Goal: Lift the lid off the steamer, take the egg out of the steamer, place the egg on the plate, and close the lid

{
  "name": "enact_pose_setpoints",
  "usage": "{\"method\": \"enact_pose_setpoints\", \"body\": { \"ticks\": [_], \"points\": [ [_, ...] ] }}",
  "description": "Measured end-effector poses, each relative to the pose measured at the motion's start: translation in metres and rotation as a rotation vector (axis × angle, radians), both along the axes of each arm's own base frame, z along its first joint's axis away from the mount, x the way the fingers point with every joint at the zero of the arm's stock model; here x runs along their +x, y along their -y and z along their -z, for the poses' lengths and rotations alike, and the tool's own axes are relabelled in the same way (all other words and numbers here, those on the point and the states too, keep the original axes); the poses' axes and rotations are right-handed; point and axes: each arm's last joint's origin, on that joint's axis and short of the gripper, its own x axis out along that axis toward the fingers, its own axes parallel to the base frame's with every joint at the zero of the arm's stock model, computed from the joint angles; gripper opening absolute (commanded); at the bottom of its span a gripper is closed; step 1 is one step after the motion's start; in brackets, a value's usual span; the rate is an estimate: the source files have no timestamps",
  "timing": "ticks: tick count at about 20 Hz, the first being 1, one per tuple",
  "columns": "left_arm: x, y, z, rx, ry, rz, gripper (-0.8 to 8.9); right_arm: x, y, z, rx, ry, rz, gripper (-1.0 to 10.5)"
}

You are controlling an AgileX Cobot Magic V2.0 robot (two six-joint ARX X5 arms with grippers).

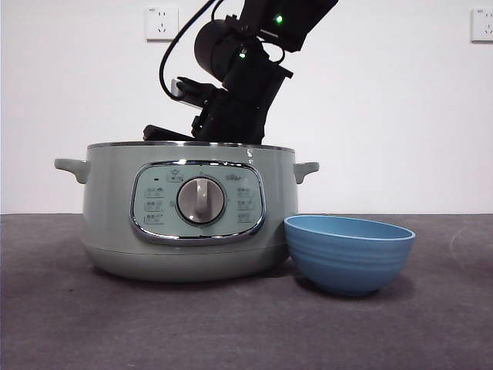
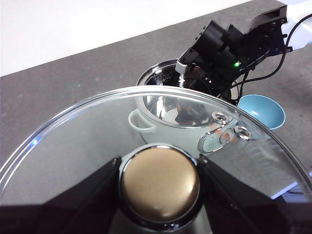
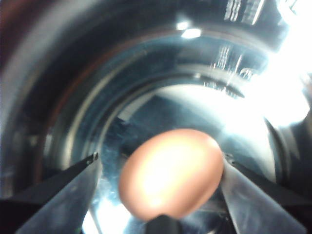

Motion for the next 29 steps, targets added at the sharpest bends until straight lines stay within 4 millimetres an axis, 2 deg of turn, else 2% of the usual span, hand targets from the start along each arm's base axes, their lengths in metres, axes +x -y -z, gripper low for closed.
{"method": "enact_pose_setpoints", "body": {
  "ticks": [2, 4, 5, 7, 9, 16, 18, 20, 21, 23, 26, 29],
  "points": [
    [0.0, 0.0, 0.0, 0.0, 0.0, 0.0, -0.08, 0.001, 0.0, 0.001, 0.004, 0.002, 0.003, 3.1],
    [0.0, 0.0, 0.0, 0.0, 0.0, 0.0, -0.08, 0.001, -0.001, 0.001, 0.005, 0.002, 0.004, 3.1],
    [0.0, 0.0, 0.0, 0.0, 0.0, 0.0, -0.08, 0.001, -0.001, 0.001, 0.005, 0.001, 0.004, 2.6],
    [0.0, 0.0, 0.0, 0.001, 0.0, 0.0, -0.08, 0.001, -0.001, 0.001, 0.006, 0.0, 0.006, 0.9],
    [0.0, 0.0, 0.0, 0.001, 0.0, 0.0, -0.08, 0.001, -0.001, 0.001, 0.008, 0.001, 0.007, -0.1],
    [0.0, 0.0, 0.0, 0.001, 0.0, 0.0, -0.08, 0.001, 0.0, -0.003, 0.012, 0.009, 0.004, -0.1],
    [0.0, 0.0, 0.0, 0.001, 0.001, 0.0, -0.08, -0.005, 0.008, -0.034, 0.044, 0.061, 0.014, -0.1],
    [0.0, 0.0, 0.0, 0.001, 0.001, 0.001, -0.08, -0.022, 0.026, -0.09, 0.115, 0.15, 0.023, -0.1],
    [0.0, 0.0, -0.001, -0.003, 0.008, 0.001, -0.08, -0.035, 0.038, -0.118, 0.131, 0.188, 0.026, -0.1],
    [0.001, 0.001, -0.004, -0.025, 0.037, 0.018, -0.08, -0.063, 0.062, -0.155, 0.092, 0.229, 0.04, -0.1],
    [0.003, 0.003, -0.008, -0.055, 0.074, 0.046, -0.08, -0.097, 0.101, -0.19, 0.01, 0.255, 0.076, -0.1],
    [0.004, 0.004, -0.01, -0.056, 0.088, 0.048, -0.08, -0.112, 0.135, -0.198, -0.064, 0.194, 0.123, -0.1]
  ]
}}
